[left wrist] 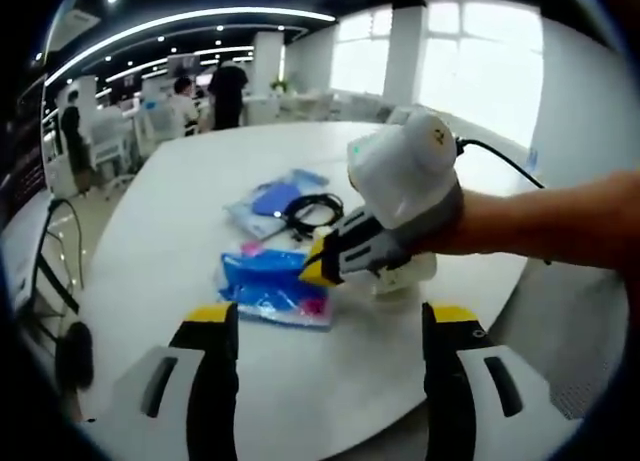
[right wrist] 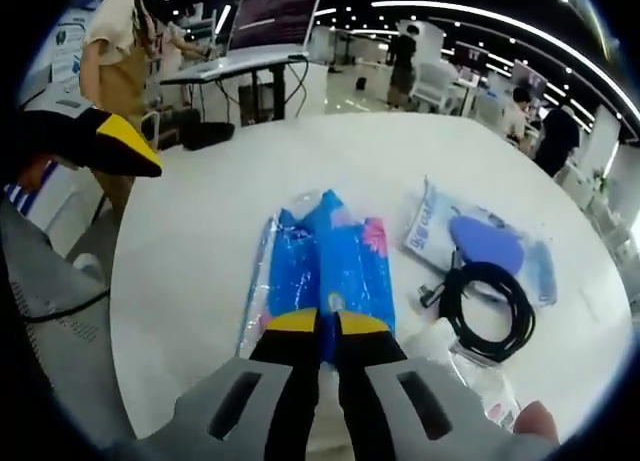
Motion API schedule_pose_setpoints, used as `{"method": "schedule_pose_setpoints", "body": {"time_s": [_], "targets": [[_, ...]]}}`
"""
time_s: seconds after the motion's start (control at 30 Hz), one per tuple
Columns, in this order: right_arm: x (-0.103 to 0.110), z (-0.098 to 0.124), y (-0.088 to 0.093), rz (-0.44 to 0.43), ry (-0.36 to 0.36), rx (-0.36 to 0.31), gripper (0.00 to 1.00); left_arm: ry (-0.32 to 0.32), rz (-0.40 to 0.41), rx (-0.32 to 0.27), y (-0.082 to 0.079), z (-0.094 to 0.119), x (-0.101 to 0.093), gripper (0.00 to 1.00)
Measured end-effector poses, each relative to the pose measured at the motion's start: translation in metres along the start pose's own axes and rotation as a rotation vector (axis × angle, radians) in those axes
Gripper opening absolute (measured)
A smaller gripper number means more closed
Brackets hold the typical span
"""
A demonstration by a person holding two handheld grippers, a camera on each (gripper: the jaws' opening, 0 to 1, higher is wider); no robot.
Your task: Arrange the tabletop items into an orderly group along one side of the table until the central work area is clear of visible clutter.
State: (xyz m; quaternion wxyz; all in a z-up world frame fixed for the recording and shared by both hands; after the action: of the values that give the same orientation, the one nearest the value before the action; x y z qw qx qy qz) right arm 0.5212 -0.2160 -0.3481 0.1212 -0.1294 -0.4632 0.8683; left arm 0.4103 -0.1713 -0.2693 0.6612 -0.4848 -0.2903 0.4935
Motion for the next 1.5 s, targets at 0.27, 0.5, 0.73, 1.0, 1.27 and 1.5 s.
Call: {"method": "schedule_pose_setpoints", "body": {"time_s": [0.27, 0.5, 0.73, 1.0, 1.27, 1.5], "targets": [[-0.002, 0.001, -0.001, 0.035, -0.017, -0.003, 0.01, -0.001, 0.001, 0.005, 0.000, -0.001, 0.001, 0.72], [-0.001, 0.005, -0.011, 0.071, -0.029, -0.022, 0.01, 0.000, -0.004, 0.010, 0.001, -0.001, 0.000, 0.72], [-0.003, 0.010, -0.018, 0.085, -0.033, -0.035, 0.01, 0.001, -0.009, 0.017, 0.002, -0.002, -0.001, 0.72], [-0.008, 0.021, -0.030, 0.095, -0.026, -0.056, 0.01, 0.004, -0.016, 0.024, 0.002, -0.002, -0.001, 0.71], [-0.012, 0.029, -0.037, 0.107, -0.022, -0.068, 0.01, 0.005, -0.016, 0.022, 0.001, -0.002, -0.002, 0.71], [-0.022, 0.041, -0.045, 0.107, 0.000, -0.088, 0.01, 0.008, -0.018, 0.024, 0.002, -0.002, -0.002, 0.71]]}}
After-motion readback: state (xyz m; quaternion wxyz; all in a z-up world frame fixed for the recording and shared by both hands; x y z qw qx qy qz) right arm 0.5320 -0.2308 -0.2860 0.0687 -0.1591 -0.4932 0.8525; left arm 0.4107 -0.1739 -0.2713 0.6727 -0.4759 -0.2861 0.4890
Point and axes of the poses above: the point that each gripper's makers call its tool centre point, and the gripper's own axes: z roughly backward along the fingers, x roughly to its left, y roughly out of its underside, the point moved 4 cm from there along z, roughly backward along the fingers, and after that the axes turned 11 degrees about -x, right-handed, at the moved point
